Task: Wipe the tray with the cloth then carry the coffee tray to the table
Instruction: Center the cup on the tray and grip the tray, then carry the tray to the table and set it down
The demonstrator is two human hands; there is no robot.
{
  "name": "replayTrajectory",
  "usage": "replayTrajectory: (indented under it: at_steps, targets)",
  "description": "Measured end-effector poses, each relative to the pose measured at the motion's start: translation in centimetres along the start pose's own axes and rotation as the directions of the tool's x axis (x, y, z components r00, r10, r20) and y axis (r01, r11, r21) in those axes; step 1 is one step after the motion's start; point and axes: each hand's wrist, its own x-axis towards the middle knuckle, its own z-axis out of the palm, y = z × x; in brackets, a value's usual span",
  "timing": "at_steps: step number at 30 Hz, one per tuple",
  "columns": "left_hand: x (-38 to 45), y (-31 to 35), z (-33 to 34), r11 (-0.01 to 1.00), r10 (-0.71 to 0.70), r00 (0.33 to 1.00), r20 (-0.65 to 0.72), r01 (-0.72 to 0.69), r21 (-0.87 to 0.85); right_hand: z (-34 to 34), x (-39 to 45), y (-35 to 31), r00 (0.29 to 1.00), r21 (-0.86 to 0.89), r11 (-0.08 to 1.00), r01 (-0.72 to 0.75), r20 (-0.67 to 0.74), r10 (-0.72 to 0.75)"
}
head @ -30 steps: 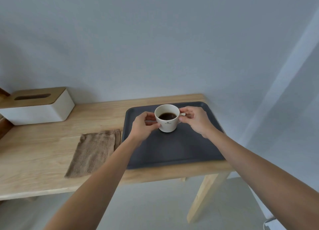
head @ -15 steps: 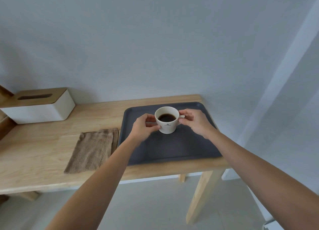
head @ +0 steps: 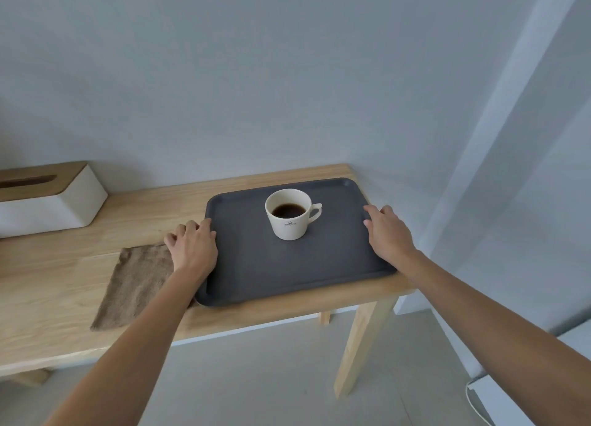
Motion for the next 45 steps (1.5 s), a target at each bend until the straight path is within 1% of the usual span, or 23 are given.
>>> replayTrajectory:
  at_steps: [4, 8, 11, 16, 20, 23, 29, 34, 39, 42, 45]
  targets:
    - [0.9, -0.2, 0.3, 1.0, 0.02, 1.0, 0.014, -0.02, 0.018, -0.1, -0.4, 0.0, 1.0, -0.099, 0.995, -0.021, -0.011, 0.02]
    - [1.8, 0.7, 0.6, 0.999, 0.049, 0.998, 0.034, -0.049, -0.007, -0.8, -0.8, 0.8, 0.998, -0.068, 0.996, -0.063, 0.004, 0.064]
    - [2.9, 2.5, 0.5, 0.992, 0.115, 0.993, 0.025, -0.113, -0.06, -1.7, -2.0, 2.1, 0.992, -0.034, 0.991, -0.13, -0.008, 0.129]
    - [4.1, 7.5, 0.0, 0.961, 0.256, 0.967, 0.005, -0.254, -0.113, -3.9, -5.0, 5.6, 0.964, -0.003, 0.966, -0.258, -0.071, 0.257]
    - [3.4, 14.5, 0.1, 0.909, 0.391, 0.92, -0.004, -0.387, -0.155, -7.2, -8.4, 10.1, 0.92, 0.018, 0.931, -0.365, -0.146, 0.364]
    - [1.8, 20.7, 0.2, 0.857, 0.489, 0.873, -0.001, -0.48, -0.187, -9.9, -11.6, 14.3, 0.874, 0.032, 0.896, -0.444, -0.204, 0.44]
    - [-3.9, 34.5, 1.2, 0.732, 0.651, 0.759, -0.013, -0.632, -0.254, -15.1, -19.6, 24.2, 0.774, 0.087, 0.81, -0.58, -0.253, 0.581]
    - [-11.0, 46.2, 3.4, 0.619, 0.752, 0.658, -0.035, -0.724, -0.305, -19.4, -27.2, 32.9, 0.652, 0.162, 0.7, -0.695, -0.266, 0.71]
    - [-19.0, 56.9, 5.1, 0.519, 0.827, 0.562, -0.026, -0.78, -0.35, -23.0, -34.9, 40.6, 0.527, 0.178, 0.581, -0.794, -0.274, 0.804]
    - [-23.2, 62.7, 6.0, 0.451, 0.871, 0.491, -0.019, -0.815, -0.364, -24.3, -39.0, 44.4, 0.445, 0.208, 0.51, -0.834, -0.291, 0.847]
    - [-27.1, 68.0, 6.9, 0.369, 0.913, 0.407, -0.026, -0.851, -0.375, -25.1, -42.4, 48.1, 0.372, 0.197, 0.443, -0.875, -0.314, 0.874]
